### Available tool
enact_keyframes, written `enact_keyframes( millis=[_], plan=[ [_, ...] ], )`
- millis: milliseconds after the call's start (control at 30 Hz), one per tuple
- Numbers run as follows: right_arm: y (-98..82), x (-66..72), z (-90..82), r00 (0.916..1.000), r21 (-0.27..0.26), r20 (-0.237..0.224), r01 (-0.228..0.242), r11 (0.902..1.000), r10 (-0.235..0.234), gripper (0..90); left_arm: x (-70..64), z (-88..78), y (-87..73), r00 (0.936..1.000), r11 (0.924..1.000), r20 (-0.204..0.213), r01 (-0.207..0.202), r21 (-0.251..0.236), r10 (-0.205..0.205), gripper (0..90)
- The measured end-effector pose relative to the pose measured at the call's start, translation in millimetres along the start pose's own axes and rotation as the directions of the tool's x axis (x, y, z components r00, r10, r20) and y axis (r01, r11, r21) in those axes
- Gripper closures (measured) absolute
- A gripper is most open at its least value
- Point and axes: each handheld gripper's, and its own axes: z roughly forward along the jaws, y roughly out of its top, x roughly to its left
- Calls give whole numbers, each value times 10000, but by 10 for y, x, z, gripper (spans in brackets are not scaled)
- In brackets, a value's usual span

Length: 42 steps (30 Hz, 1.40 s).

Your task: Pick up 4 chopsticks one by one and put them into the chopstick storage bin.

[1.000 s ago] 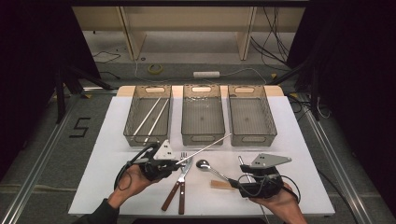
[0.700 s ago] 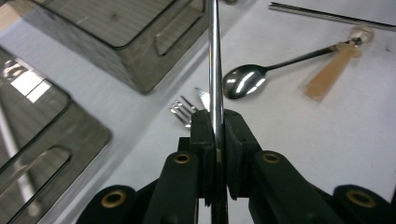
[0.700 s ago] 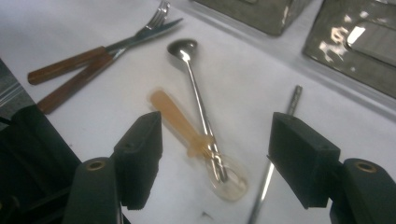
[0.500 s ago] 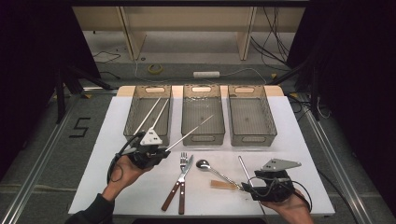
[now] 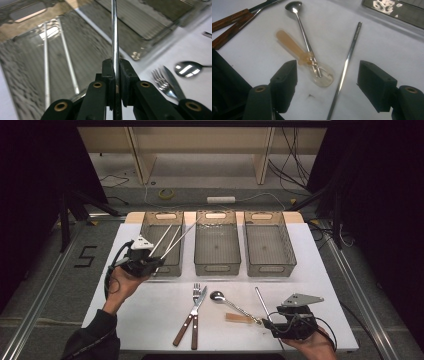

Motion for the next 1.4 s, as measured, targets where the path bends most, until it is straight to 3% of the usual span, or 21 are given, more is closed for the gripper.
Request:
enact_keyframes(
  millis=[233,467,967,1267,1333,1400],
  plan=[
    [-12,0,0,9999,-13,-17,-102,9999,102,328,252,148,69,9972,9981,-495,566,224,-554,826],
    [-11,9,-4,9998,-87,-73,-161,9998,160,305,440,302,77,9889,9911,-867,1252,441,-1211,826],
    [-16,25,-10,9999,-99,-56,-126,9999,126,285,597,479,35,9734,9773,-1539,1863,1012,-1696,825],
    [-16,24,-5,9999,-50,-60,-100,9999,99,285,646,547,17,9641,9708,-1820,2150,1068,-1935,818],
    [-17,26,-4,10000,-60,-60,-55,10000,55,286,653,546,23,9625,9701,-1868,2189,1047,-1970,792],
    [-18,25,-7,9999,-72,-84,-57,10000,56,285,653,537,30,9622,9702,-1885,2185,1044,-1964,698]
  ],
)
